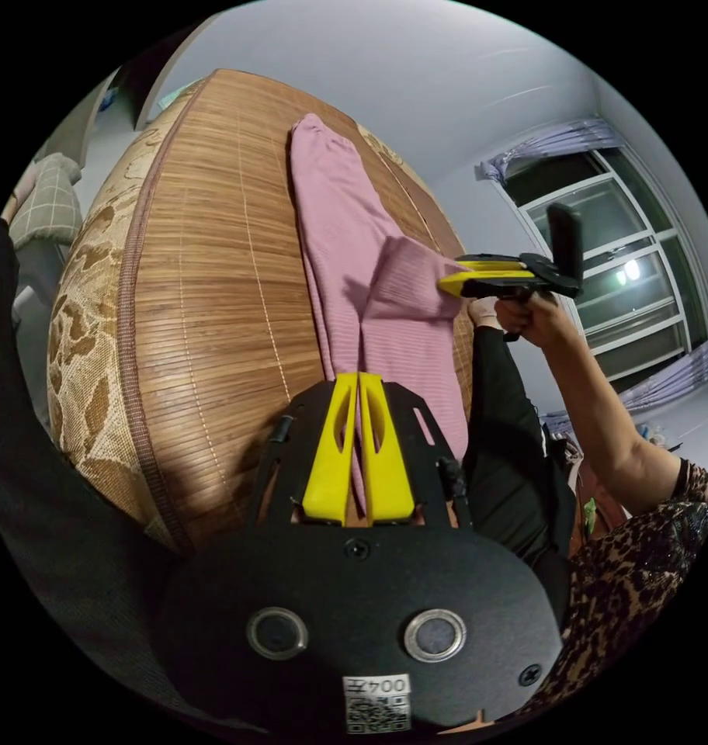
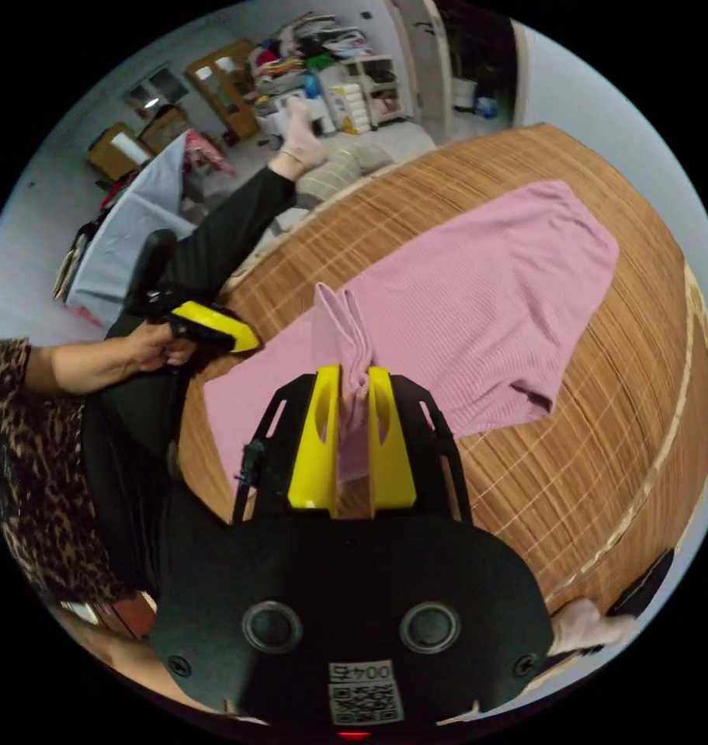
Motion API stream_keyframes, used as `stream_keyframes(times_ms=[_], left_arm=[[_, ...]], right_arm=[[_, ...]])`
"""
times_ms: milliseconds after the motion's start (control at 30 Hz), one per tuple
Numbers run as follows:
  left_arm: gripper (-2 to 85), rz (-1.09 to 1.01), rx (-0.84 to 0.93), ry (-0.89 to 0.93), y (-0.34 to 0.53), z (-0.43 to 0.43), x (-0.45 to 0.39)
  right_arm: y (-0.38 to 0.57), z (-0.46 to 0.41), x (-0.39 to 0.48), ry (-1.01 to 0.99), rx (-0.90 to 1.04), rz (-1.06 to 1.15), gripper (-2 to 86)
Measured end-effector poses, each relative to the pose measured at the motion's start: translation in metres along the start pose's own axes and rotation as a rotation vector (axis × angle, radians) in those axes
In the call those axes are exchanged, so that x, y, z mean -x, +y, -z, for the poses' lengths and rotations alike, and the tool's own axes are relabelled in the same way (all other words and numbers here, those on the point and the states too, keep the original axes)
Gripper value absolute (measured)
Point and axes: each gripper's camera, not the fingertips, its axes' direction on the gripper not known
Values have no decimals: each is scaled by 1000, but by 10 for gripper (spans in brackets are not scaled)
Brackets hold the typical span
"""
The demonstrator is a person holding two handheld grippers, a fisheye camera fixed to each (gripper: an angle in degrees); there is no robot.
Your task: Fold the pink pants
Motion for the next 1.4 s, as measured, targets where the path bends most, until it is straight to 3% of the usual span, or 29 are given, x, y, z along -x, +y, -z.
stream_keyframes(times_ms=[200, 333, 467, 633, 800, 900, 1000, 1100, 1167, 1267, 1400], left_arm=[[32, 32, -19, 9, -4, -5, 7], [108, 71, 40, 97, -7, -8, 10], [122, 34, 141, 70, -10, -23, -6], [64, -51, 226, -72, -15, -57, -29], [38, -89, 273, -128, -16, -73, -49], [37, -92, 401, -143, -7, -77, -63], [42, -84, 357, -104, 0, -59, -71], [54, -129, 231, -152, -5, -38, -85], [57, -191, 92, -200, -12, -35, -102], [59, -253, -8, -135, -28, -61, -124], [54, -341, -1, -151, -54, -120, -153]], right_arm=[[31, -25, -70, 205, -86, -394, 97], [98, -24, -90, -56, -241, -608, 123], [168, -65, -75, -277, -227, -753, 146], [197, -117, -69, -452, -180, -806, 110], [192, -141, -88, -416, -128, -789, 60], [197, -152, -83, -407, -61, -774, 59], [207, -157, -80, -402, -16, -752, 64], [232, -133, -97, -410, -189, -779, 71], [259, -112, -122, -435, -417, -800, 75], [283, -98, -169, -445, -598, -809, 79], [293, -97, -232, -492, -711, -859, 89]])
